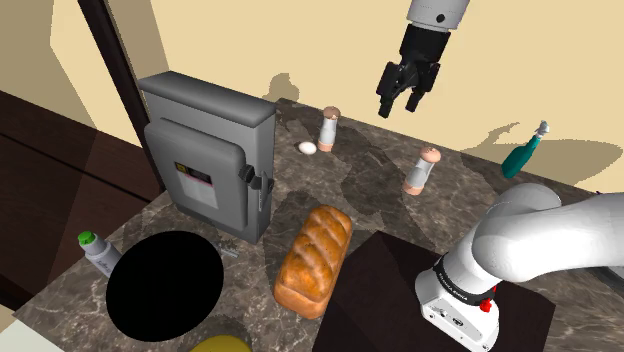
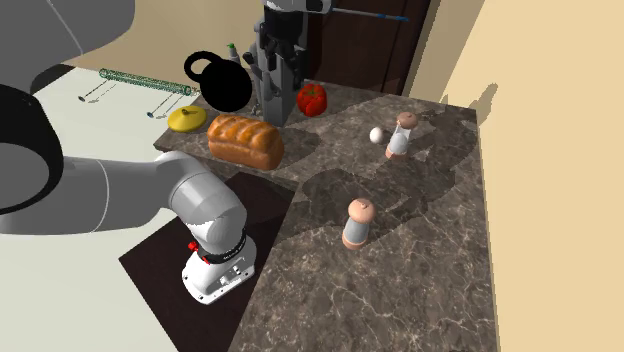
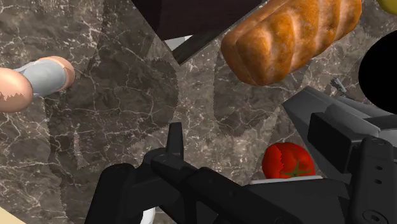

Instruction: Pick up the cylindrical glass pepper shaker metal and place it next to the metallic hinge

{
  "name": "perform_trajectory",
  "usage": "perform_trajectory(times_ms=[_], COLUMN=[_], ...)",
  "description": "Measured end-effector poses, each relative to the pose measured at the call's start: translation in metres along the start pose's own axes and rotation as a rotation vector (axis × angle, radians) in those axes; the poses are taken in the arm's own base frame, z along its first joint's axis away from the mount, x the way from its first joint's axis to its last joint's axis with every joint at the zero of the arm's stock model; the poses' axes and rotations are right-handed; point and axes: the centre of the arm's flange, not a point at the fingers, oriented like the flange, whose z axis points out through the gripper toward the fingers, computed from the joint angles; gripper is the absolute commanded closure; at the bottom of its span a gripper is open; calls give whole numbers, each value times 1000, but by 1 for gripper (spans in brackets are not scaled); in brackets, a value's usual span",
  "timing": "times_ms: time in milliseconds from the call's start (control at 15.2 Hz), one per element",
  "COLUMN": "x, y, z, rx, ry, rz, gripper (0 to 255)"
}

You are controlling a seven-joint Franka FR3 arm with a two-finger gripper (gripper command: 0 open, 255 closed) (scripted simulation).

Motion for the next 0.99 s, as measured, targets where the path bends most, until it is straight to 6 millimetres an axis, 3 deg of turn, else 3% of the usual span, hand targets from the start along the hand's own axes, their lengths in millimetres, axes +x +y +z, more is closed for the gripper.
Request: perform_trajectory(times_ms=[132, 330, 990], x=[0, 3, 11], y=[5, 29, 141], z=[3, 19, 83], rx=[-2, -11, -45], ry=[-1, -5, -25], rz=[-4, -27, -124], gripper=[0, 0, 0])
